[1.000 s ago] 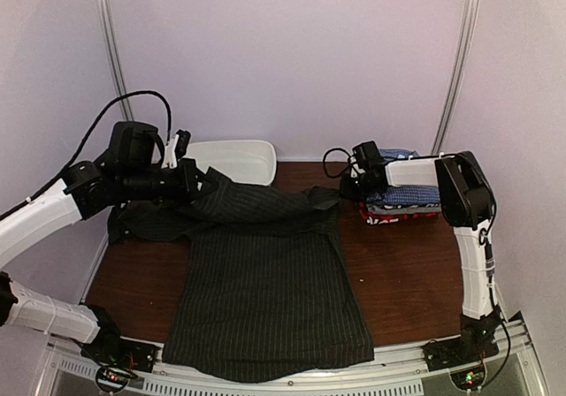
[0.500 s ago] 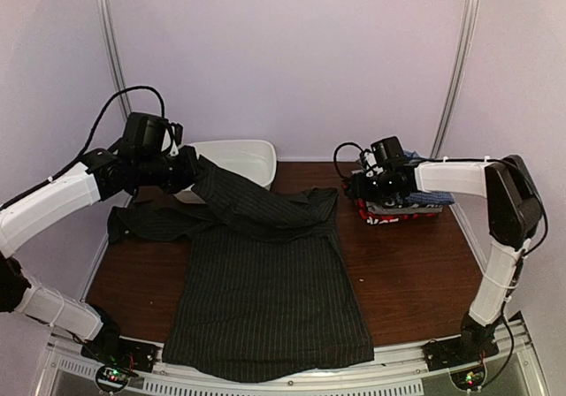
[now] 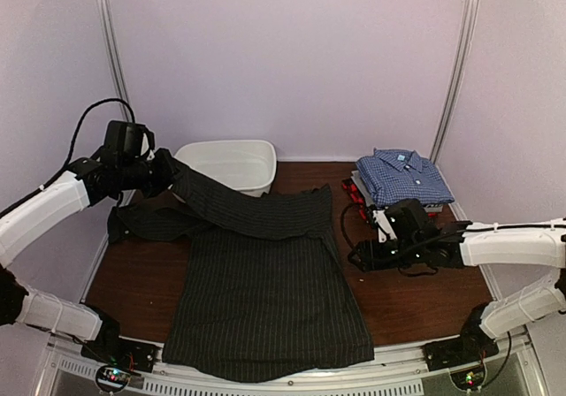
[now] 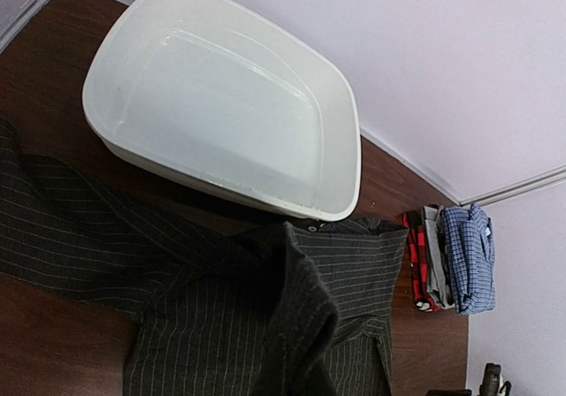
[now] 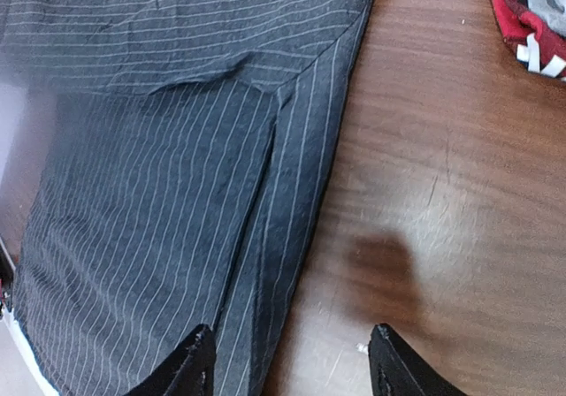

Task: Fold and stack the long sleeve shirts
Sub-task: Pick up the flattened shirt from the center of the board.

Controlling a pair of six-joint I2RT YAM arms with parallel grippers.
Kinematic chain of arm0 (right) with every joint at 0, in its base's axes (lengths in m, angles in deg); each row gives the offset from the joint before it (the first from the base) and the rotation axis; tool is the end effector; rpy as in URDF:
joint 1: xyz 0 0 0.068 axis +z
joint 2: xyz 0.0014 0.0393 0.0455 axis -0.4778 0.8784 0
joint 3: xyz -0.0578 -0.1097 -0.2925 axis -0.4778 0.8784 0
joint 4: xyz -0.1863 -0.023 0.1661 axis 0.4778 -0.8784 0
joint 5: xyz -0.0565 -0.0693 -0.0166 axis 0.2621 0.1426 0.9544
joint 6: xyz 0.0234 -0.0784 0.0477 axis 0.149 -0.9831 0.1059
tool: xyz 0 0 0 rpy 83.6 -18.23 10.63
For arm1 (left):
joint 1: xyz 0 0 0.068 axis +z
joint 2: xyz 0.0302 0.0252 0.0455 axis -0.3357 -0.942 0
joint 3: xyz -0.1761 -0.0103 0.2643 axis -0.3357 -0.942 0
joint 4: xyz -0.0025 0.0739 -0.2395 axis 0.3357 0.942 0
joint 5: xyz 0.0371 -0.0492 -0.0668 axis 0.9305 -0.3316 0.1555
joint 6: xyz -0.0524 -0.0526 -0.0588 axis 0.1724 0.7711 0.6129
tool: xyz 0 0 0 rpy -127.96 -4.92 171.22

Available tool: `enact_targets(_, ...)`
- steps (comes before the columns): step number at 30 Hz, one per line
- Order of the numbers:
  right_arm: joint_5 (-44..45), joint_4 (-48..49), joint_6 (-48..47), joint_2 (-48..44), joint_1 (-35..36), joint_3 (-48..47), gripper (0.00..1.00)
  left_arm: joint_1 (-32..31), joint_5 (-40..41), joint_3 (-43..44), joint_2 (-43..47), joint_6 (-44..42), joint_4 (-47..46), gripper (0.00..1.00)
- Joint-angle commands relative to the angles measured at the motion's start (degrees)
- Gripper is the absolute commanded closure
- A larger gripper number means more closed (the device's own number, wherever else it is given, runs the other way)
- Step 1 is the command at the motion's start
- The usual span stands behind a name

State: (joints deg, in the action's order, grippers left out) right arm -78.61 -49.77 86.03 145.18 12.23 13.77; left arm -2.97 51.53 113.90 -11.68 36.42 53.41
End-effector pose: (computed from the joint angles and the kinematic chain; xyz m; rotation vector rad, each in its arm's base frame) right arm 0.1956 0.1872 0.2061 -0.3037 2.4889 0.7573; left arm 0.2670 -0.1113 0.3442 -0.6044 2.1545 -0.7667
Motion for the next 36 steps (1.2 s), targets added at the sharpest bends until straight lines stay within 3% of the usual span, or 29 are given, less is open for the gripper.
enact_targets(1, 5.39, -3.48, 7.43, -9.68, 5.33, 5.41, 0.40, 0.62, 0.12, 0.51, -0.95, -0.79, -3.57, 1.00)
enact_targets(8, 7.14, -9.53, 18.64, -22.79, 16.93, 13.42, 0.43, 0.62, 0.12, 1.52, -1.44, -1.67, -4.29, 1.00)
enact_targets(18, 13.24, -18.42, 35.88, -29.06, 36.92, 16.18, 0.47, 0.61, -2.21, 1.76, -1.48, -2.46, -4.63, 1.00)
enact_targets(26, 10.31, -13.69, 41.38, -24.96, 44.27, 18.17, 0.53, 0.62, -2.70, 3.00, -1.91, -3.09, -4.77, 1.00)
enact_targets(32, 9.52, -10.67, 42.68, -22.61, 45.92, 18.71, 0.59, 0.61, -2.80, 3.88, -2.23, -3.66, -4.79, 1.00)
enact_targets(36, 7.81, -7.94, 43.03, -20.81, 46.86, 18.24, 0.70, 0.62, -2.99, 4.82, -2.46, -4.21, -4.93, 1.00)
